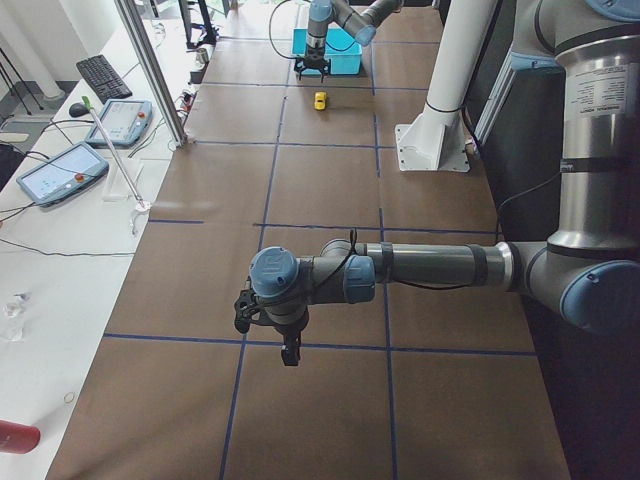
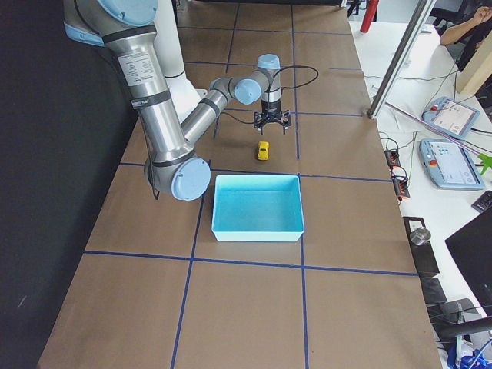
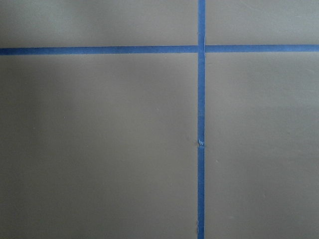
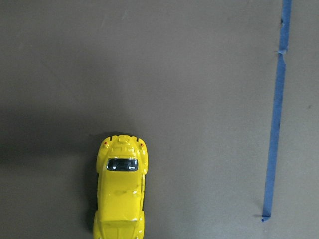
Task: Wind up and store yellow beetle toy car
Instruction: 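Close the right gripper on the yellow car and lift it, then carry the yellow car with the right gripper into the blue bin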
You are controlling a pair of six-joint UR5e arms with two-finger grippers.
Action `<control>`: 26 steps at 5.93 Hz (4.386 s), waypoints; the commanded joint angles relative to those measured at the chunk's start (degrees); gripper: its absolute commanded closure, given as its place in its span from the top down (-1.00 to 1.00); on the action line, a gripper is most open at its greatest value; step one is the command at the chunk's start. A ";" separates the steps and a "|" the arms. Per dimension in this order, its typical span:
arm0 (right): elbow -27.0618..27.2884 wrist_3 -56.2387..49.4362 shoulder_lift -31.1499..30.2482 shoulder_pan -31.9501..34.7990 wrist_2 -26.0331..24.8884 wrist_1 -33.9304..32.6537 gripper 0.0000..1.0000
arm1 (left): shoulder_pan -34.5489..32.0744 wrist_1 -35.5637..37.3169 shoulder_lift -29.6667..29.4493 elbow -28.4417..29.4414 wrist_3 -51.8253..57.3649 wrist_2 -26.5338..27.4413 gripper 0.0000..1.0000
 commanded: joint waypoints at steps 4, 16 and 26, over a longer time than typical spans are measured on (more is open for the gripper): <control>-6.61 0.73 0.83 -1.92 3.74 0.67 1.00 | 0.00 0.00 -0.22 0.24 -0.11 0.11 1.00; 19.73 -12.14 -14.14 12.71 8.90 -15.33 -0.93 | 0.00 0.00 -0.13 0.15 0.07 0.02 1.00; 1.49 -18.17 -35.14 15.41 13.50 22.38 -0.83 | 0.09 0.00 -0.75 0.42 0.33 0.02 1.00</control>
